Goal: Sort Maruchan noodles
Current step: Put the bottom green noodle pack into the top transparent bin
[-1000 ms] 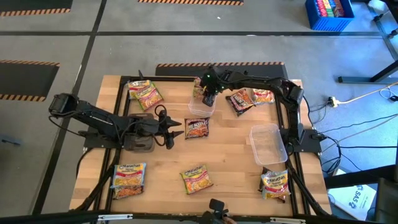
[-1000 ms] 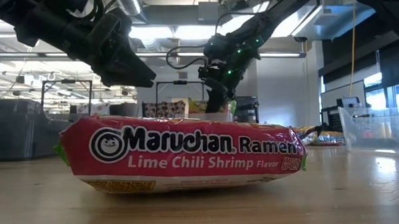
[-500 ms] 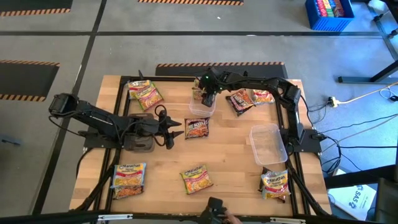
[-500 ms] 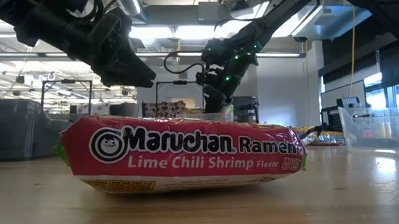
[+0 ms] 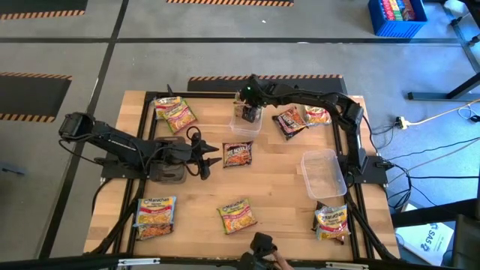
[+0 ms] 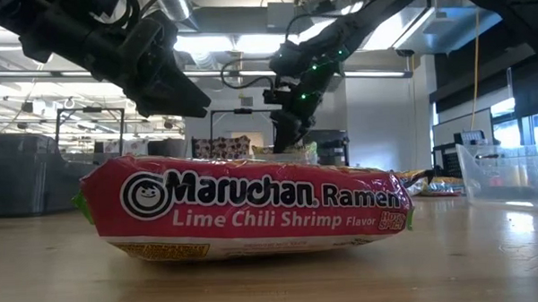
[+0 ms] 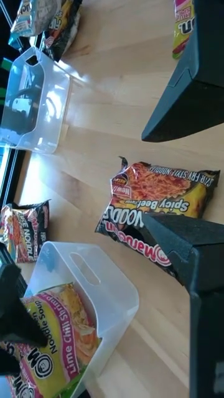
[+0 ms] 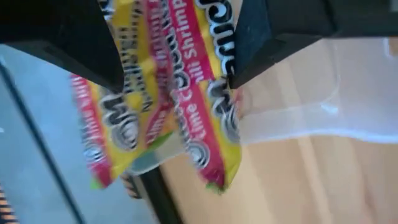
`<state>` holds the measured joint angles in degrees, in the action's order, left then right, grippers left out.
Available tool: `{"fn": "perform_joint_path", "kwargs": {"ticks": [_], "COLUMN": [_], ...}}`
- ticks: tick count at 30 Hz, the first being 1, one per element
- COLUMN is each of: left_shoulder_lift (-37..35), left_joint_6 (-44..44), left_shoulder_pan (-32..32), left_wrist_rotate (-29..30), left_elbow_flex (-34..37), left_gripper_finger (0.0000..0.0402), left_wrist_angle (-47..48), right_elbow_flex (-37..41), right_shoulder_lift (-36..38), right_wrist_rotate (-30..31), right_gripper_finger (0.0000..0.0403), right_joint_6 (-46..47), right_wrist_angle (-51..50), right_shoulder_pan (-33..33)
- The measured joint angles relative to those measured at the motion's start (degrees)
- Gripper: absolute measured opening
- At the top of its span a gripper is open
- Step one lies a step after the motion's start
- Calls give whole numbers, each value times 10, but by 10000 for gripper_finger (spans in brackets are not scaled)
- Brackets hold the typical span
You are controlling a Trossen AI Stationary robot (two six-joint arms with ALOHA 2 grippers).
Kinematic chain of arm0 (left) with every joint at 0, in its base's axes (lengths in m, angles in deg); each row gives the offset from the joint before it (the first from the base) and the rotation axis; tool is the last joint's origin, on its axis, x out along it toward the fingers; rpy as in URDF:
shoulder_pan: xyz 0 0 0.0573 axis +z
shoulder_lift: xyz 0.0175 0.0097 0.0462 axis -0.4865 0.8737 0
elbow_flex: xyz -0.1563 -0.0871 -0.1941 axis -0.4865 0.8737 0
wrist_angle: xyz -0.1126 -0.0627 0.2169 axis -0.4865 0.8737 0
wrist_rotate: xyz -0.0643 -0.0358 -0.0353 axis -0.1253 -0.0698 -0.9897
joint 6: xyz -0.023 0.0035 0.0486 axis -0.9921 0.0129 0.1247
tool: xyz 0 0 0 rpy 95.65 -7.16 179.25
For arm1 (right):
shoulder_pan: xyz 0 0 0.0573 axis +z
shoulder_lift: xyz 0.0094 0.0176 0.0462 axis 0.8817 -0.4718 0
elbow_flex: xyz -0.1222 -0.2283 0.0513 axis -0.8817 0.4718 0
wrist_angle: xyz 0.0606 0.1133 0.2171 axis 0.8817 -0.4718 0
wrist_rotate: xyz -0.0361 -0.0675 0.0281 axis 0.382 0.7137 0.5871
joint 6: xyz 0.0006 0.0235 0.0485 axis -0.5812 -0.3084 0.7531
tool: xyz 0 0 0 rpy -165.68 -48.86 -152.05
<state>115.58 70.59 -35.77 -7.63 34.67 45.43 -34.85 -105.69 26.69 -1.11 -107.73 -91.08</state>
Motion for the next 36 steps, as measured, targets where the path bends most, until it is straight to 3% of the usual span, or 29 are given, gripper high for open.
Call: {"fn": "perform_joint_path", "kwargs": {"ticks": [4,9,20,25,29,32,36], "left_shoulder_lift": [0,0,0,0,0,0,0], "left_joint_6": [0,0,0,-2,-30,-43,-61], "left_shoulder_pan": [0,0,0,0,-4,-17,-39], "left_wrist_rotate": [0,0,0,-1,-8,-19,-20], "left_elbow_flex": [0,0,0,0,0,0,0], "left_gripper_finger": [192,192,192,192,192,192,192], "left_wrist_angle": [0,0,-7,-9,-9,-9,-9], "right_elbow_flex": [-3,-3,-3,-3,8,53,142], "right_shoulder_lift": [0,0,36,92,150,190,236], "right_wrist_rotate": [66,91,57,1,-122,-188,-200], "right_gripper_finger": [264,264,264,264,264,264,264], "right_joint_6": [-1,-2,-15,1,50,102,144], "right_wrist_angle": [0,0,-7,-24,-63,-54,-8], "right_shoulder_pan": [0,0,20,18,27,49,92]}}
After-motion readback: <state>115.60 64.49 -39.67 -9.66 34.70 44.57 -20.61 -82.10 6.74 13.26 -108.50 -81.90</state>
